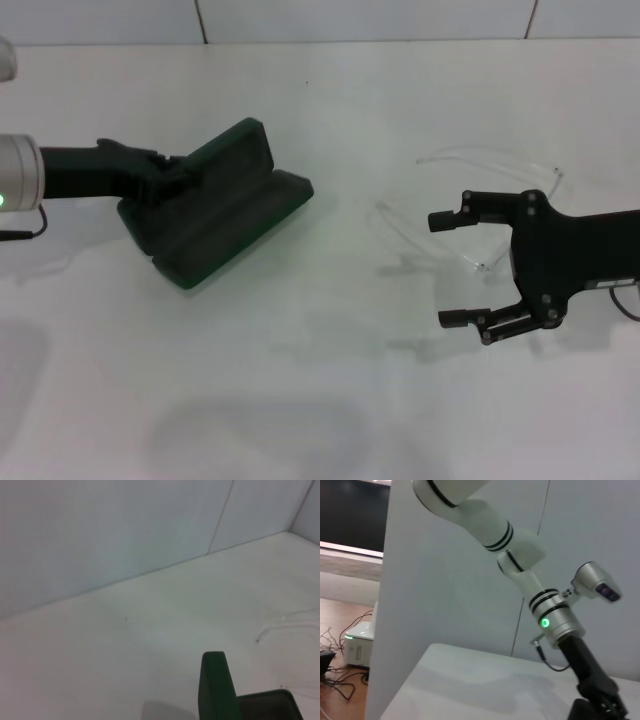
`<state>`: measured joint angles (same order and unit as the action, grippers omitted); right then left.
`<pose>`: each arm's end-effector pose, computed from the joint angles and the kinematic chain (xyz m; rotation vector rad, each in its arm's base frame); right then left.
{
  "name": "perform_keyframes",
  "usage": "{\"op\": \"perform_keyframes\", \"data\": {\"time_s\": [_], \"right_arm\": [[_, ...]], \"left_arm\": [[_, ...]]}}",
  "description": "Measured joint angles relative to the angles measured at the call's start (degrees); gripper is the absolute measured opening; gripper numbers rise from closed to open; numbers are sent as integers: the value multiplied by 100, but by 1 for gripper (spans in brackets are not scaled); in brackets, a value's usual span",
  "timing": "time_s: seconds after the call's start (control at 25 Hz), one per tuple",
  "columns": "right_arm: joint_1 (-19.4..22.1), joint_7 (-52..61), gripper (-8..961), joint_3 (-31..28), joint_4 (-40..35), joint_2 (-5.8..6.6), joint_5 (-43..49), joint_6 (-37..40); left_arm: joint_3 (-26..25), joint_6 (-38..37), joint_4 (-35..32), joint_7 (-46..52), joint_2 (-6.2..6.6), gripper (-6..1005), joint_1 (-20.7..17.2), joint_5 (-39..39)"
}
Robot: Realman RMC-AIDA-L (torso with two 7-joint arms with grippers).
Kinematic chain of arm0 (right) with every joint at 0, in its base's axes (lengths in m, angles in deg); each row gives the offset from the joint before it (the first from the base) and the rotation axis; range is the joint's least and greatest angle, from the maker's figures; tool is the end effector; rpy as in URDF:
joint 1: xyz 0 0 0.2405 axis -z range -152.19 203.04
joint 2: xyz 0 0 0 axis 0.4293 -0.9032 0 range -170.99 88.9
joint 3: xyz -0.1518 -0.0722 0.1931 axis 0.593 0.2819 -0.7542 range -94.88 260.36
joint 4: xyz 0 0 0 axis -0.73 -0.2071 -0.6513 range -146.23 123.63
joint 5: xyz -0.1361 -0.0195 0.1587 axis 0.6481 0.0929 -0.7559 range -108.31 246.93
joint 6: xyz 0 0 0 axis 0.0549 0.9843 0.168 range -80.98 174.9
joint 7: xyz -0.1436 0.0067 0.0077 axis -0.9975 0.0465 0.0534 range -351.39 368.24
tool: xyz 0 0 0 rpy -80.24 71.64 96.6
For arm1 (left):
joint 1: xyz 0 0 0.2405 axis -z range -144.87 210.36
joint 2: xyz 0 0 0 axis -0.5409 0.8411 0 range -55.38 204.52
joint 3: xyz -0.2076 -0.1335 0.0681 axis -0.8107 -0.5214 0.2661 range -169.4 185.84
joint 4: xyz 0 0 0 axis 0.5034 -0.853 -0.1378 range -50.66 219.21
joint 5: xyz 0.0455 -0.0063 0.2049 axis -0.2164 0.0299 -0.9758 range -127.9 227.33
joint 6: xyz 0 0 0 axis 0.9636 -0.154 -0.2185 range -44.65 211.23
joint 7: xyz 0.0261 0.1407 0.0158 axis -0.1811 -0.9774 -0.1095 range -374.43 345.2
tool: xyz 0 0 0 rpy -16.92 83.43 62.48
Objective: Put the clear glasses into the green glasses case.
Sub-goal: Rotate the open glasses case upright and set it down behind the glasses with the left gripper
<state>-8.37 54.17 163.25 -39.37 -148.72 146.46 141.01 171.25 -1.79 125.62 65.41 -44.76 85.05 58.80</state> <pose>0.2208 0.3205 0.0014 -2.9027 -0.3664 0.8576 -0.2811 0.3800 0.0271 -2.5395 -0.8699 -0.3229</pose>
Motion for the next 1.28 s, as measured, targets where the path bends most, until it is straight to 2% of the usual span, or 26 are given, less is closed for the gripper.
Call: {"op": "perform_keyframes", "data": {"time_s": [0.2,0.36,0.56,0.68,1.04,1.28], "right_arm": [[6,-42,865,2,-33,-89,163,28],[61,-85,865,3,-93,-176,329,44],[237,-146,865,0,-153,-240,373,35],[298,-189,864,0,-154,-263,373,41],[388,-381,864,0,-156,-299,415,58],[400,-409,864,0,-155,-293,416,52]], "left_arm": [[0,0,-7,-563,6,210,183,21],[0,95,-284,-1373,22,209,478,15],[8,484,-757,-1717,56,209,988,-430],[10,687,-992,-1929,29,209,1216,-657],[2,1569,-1674,-2262,-8,210,1513,-742],[0,1580,-1893,-2412,-15,210,1534,-945]]}}
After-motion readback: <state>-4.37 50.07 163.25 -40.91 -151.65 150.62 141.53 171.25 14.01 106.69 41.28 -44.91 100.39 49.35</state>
